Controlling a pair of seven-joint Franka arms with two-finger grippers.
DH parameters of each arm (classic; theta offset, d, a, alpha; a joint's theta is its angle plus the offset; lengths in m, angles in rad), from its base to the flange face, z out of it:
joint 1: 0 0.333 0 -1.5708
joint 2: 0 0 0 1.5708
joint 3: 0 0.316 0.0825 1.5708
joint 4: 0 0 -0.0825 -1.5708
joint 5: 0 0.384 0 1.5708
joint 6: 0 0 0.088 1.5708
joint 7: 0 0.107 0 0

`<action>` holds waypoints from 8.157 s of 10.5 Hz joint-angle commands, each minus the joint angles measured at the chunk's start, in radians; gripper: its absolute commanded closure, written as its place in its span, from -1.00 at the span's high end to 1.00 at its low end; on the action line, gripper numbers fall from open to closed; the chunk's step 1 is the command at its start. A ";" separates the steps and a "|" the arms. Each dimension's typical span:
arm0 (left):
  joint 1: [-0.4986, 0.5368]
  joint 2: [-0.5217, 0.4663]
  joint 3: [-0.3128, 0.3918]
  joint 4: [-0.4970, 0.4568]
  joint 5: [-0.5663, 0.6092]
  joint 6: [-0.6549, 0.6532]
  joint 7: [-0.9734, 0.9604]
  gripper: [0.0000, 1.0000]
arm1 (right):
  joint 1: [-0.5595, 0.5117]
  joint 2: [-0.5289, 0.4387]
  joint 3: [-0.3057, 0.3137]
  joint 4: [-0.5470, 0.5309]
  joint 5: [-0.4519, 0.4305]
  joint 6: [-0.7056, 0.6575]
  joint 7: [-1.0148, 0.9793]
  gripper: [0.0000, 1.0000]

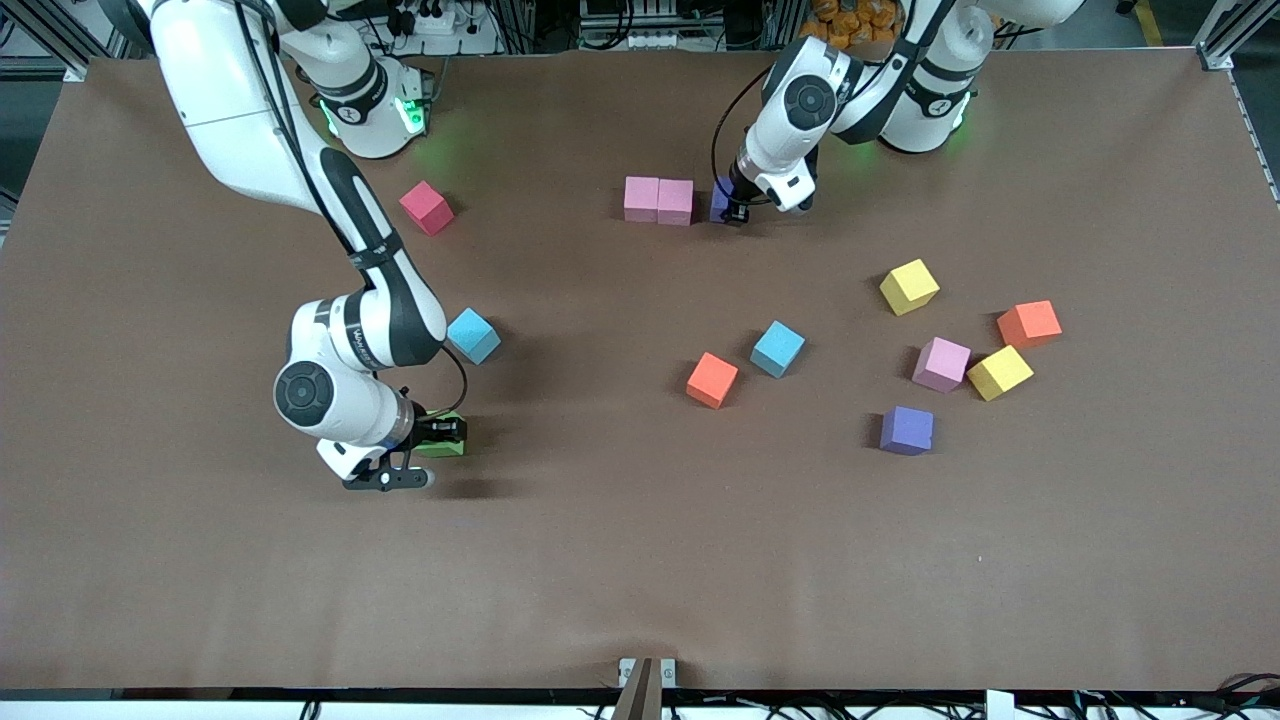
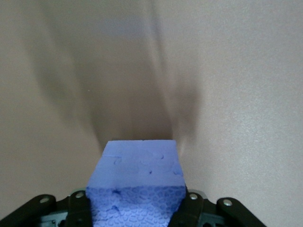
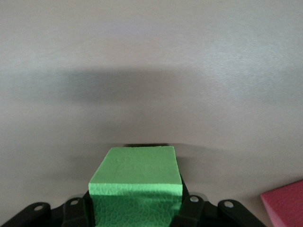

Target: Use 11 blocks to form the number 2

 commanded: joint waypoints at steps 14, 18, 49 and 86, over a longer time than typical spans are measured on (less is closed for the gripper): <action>-0.163 0.074 0.159 0.101 0.021 0.019 -0.095 -0.44 | 0.216 -0.032 0.003 0.161 0.017 -0.238 0.011 -1.00; -0.166 0.076 0.159 0.101 0.021 0.019 -0.098 -0.43 | 0.267 -0.027 0.003 0.155 0.016 -0.149 0.110 -1.00; -0.167 0.108 0.119 0.124 0.087 0.020 -0.145 1.00 | 0.275 -0.170 0.002 -0.010 0.014 -0.108 0.111 -1.00; 0.150 -0.091 0.496 0.691 0.332 -0.851 0.337 1.00 | 0.669 -0.127 0.000 -0.024 0.006 0.012 0.733 -1.00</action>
